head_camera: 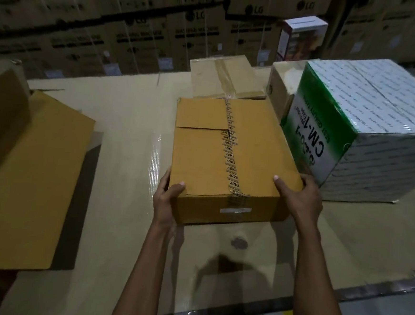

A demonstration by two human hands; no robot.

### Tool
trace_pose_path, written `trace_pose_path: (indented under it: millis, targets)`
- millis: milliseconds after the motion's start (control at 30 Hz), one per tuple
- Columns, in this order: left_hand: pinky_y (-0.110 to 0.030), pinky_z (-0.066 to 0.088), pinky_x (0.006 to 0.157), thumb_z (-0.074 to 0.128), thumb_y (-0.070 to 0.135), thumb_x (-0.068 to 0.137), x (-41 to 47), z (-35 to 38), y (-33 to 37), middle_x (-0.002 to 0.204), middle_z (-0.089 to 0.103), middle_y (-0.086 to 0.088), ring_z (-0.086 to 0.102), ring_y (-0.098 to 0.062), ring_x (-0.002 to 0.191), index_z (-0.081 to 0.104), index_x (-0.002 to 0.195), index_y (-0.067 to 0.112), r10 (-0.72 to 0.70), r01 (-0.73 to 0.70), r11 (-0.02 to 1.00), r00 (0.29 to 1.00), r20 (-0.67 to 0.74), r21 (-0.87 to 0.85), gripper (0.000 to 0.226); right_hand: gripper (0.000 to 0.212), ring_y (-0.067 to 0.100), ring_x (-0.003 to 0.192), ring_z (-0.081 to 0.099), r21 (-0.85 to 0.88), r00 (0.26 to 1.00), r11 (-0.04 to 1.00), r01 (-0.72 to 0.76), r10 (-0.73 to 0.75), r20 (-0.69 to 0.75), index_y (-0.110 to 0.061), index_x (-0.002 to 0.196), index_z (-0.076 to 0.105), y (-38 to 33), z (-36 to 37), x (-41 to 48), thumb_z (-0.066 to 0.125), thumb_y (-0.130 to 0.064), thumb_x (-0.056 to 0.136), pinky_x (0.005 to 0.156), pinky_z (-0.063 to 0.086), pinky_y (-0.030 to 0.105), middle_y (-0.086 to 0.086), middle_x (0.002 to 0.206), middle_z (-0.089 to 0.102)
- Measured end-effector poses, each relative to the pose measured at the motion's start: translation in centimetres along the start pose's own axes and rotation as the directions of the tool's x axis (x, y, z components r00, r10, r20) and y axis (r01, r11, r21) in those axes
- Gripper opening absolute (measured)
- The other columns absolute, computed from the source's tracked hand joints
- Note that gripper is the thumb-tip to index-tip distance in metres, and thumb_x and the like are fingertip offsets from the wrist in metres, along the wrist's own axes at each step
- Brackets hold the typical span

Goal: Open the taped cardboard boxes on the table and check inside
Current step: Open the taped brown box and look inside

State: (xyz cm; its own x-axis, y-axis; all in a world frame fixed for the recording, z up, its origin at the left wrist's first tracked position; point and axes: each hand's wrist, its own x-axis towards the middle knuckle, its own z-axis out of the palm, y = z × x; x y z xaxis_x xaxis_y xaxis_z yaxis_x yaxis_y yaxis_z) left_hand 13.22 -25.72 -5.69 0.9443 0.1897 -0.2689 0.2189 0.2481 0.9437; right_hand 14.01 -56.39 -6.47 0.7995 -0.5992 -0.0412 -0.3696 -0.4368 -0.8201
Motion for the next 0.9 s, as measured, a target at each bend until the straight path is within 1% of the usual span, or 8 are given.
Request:
trace_pose_path:
  millis: [133,233,400,567,667,767,867,900]
  targets:
    - [-0.032,0.059,0.072,0.074,0.034,0.071,-0.3,-2.0,2.3,0.134,0.064,-0.003,0.066,-0.027,0.111,0.052,0.145,0.034,0.08,-0.08,0.997,0.997,-0.022,0.0,0.077,0.078,0.037,0.127,0.055,0.04,0.999,0.999,-0.027,0.026,0.03,-0.02,0.14,0.052,-1.8,1.4,-2.5,0.075,-0.066,0.081,0.102,0.044,0.046,0.012,0.14,0.059]
    - [-0.023,0.057,0.071,0.074,0.04,0.073,-0.5,-3.5,4.1,0.137,0.061,0.002,0.064,-0.02,0.112,0.049,0.149,0.034,0.193,-0.191,0.98,0.98,-0.044,0.056,0.08,0.079,0.036,0.126,0.055,0.055,0.998,0.998,-0.037,0.035,0.05,-0.021,0.138,0.053,-2.6,2.5,-4.0,0.074,-0.069,0.08,0.101,0.044,0.045,0.012,0.139,0.06]
    - [-0.046,0.051,0.102,0.071,0.064,0.071,-1.0,-5.2,7.0,0.142,0.059,0.011,0.056,-0.019,0.125,0.051,0.145,0.046,0.383,-0.339,0.896,0.917,-0.112,0.289,0.079,0.08,0.035,0.121,0.058,0.123,0.99,0.986,-0.116,0.105,0.093,-0.025,0.134,0.054,-2.9,4.7,-6.3,0.069,-0.079,0.077,0.101,0.049,0.047,0.008,0.131,0.062]
    - [-0.057,0.043,0.109,0.06,0.074,0.071,-1.5,-6.2,9.5,0.145,0.056,0.01,0.054,-0.015,0.127,0.049,0.146,0.045,0.534,-0.442,0.757,0.843,-0.066,0.481,0.081,0.083,0.031,0.108,0.063,0.278,0.976,0.942,-0.191,0.152,0.156,-0.033,0.117,0.056,-2.5,7.4,-8.6,0.067,-0.092,0.059,0.088,0.059,0.056,0.0,0.117,0.063]
    - [-0.06,0.041,0.107,0.057,0.076,0.075,-1.8,-6.4,10.6,0.145,0.056,0.009,0.055,-0.016,0.126,0.045,0.146,0.047,0.609,-0.499,0.646,0.793,0.004,0.577,0.078,0.091,0.032,0.107,0.064,0.302,0.964,0.924,-0.235,0.182,0.194,-0.031,0.118,0.057,-2.3,8.5,-9.4,0.064,-0.096,0.055,0.089,0.059,0.057,0.004,0.12,0.065]
    - [-0.058,0.04,0.108,0.054,0.074,0.08,-2.1,-5.9,12.2,0.145,0.057,0.007,0.055,-0.015,0.125,0.047,0.148,0.041,0.688,-0.546,0.497,0.722,0.077,0.674,0.076,0.088,0.032,0.105,0.063,0.3,0.949,0.917,-0.263,0.188,0.255,-0.021,0.122,0.057,-2.8,9.4,-10.6,0.06,-0.089,0.066,0.092,0.057,0.056,0.009,0.121,0.064]
    - [-0.046,0.032,0.109,0.048,0.073,0.083,-2.3,-4.6,14.8,0.146,0.055,0.008,0.054,-0.016,0.124,0.045,0.149,0.039,0.747,-0.546,0.255,0.635,0.197,0.798,0.074,0.069,0.029,0.098,0.064,0.295,0.913,0.903,-0.312,0.2,0.355,-0.014,0.12,0.057,-3.3,11.2,-12.4,0.06,-0.075,0.088,0.083,0.062,0.055,0.011,0.119,0.063]
    - [-0.044,0.029,0.107,0.047,0.072,0.085,-2.3,-4.0,15.4,0.147,0.054,0.007,0.053,-0.017,0.126,0.044,0.149,0.039,0.752,-0.531,0.161,0.612,0.245,0.832,0.072,0.07,0.028,0.096,0.065,0.284,0.885,0.894,-0.347,0.212,0.414,-0.012,0.119,0.057,-3.4,12.0,-12.9,0.057,-0.076,0.089,0.078,0.063,0.055,0.011,0.118,0.063]
